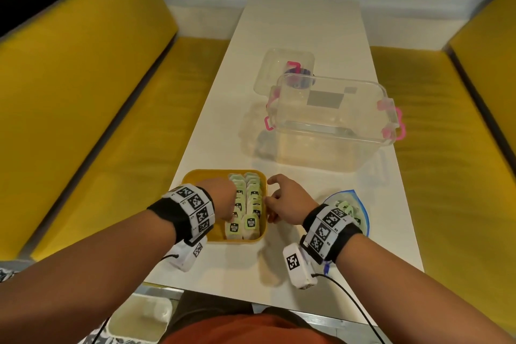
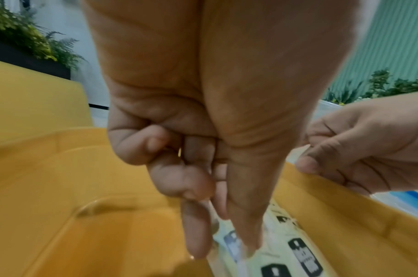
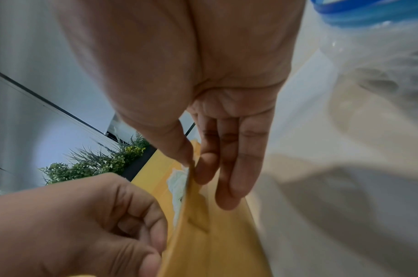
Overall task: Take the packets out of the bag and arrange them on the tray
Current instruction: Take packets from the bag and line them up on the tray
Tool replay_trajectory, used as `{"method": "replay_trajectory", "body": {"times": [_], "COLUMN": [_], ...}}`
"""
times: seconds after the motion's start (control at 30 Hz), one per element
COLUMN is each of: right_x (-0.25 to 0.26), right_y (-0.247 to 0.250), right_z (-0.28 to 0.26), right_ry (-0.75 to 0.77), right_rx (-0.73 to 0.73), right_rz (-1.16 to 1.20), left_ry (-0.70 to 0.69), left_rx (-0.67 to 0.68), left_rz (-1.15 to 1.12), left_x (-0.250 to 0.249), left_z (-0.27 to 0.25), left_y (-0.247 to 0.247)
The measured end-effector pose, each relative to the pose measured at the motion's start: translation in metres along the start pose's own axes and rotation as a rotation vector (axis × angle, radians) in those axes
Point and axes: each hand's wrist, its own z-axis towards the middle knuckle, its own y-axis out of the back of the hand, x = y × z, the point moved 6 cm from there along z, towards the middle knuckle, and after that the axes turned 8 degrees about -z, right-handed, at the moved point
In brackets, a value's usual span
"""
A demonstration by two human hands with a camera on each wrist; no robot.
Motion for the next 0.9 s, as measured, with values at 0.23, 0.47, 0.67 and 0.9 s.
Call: {"method": "replay_trajectory", "body": {"times": [0.23, 0.47, 0.67, 0.9], "right_x": [0.001, -0.001, 0.000, -0.005], "right_y": [0.000, 0.000, 0.001, 0.050], "right_z": [-0.001, 0.001, -0.002, -0.027], "right_ry": [0.001, -0.008, -0.008, 0.053], "right_rx": [0.013, 0.018, 0.012, -0.177], "right_rz": [0.028, 0.045, 0.022, 0.030], "left_ry": [0.033, -0.004, 0.010, -0.012], "left_rx": [0.117, 0.217, 0.157, -0.102], "left_rz": [0.039, 0.091, 0.096, -0.005], "left_x": [0.010, -0.002, -0.003, -0.013], "left_z": [-0.003, 0.011, 0.010, -0.004], "left_y": [-0.005, -0.013, -0.003, 0.037]}}
